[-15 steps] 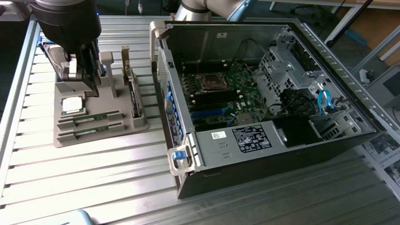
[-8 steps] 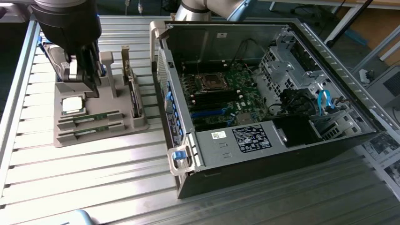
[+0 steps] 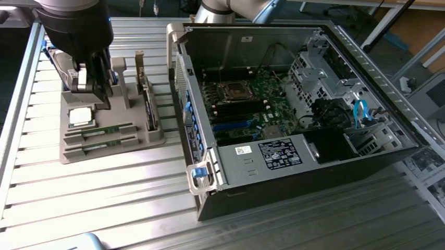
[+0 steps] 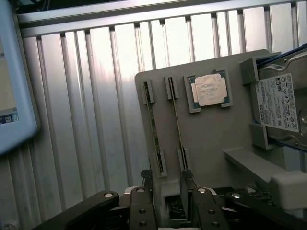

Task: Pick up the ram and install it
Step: 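Pick up the ram and move it above insertion slot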

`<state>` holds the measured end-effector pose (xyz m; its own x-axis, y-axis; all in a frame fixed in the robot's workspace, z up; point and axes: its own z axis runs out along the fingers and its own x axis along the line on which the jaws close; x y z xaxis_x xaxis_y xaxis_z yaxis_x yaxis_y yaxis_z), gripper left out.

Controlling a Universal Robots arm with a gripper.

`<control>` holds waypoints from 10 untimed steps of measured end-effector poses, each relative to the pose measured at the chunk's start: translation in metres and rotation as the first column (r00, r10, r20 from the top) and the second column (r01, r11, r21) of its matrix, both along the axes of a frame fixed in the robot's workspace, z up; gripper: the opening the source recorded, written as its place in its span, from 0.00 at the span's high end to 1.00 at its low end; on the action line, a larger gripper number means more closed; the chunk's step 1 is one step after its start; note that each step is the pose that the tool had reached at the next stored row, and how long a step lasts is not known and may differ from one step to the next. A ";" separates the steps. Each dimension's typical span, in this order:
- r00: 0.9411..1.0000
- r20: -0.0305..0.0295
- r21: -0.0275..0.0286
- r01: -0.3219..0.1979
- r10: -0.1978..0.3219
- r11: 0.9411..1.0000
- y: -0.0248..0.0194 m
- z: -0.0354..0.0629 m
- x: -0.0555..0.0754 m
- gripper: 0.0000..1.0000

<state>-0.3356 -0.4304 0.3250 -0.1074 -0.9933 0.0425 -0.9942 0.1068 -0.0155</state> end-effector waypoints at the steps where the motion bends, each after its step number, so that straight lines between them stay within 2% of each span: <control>1: 1.000 0.000 0.000 0.000 0.000 1.000 0.0000 -0.0004 0.000 0.64; 10: 1.000 0.000 0.000 0.000 0.000 1.000 0.0000 -0.0039 0.000 0.64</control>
